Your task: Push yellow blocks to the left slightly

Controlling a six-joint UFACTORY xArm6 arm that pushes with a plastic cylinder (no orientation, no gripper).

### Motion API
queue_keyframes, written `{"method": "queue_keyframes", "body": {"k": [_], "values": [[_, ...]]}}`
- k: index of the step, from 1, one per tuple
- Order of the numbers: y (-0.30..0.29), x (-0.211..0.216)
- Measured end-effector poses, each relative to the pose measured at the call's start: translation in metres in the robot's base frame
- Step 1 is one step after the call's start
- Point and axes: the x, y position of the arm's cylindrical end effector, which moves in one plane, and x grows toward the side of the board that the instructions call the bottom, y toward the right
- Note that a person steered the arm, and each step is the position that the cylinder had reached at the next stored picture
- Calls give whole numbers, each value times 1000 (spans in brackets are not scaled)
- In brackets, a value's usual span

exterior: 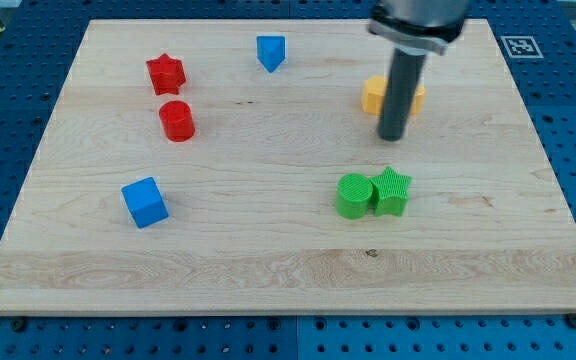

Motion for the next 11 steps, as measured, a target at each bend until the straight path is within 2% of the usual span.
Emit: {"method": "queue_keyframes", "body": {"k": [1, 3, 7, 11], "values": [[25, -4], [7, -30], [6, -5], [-89, -17]]}}
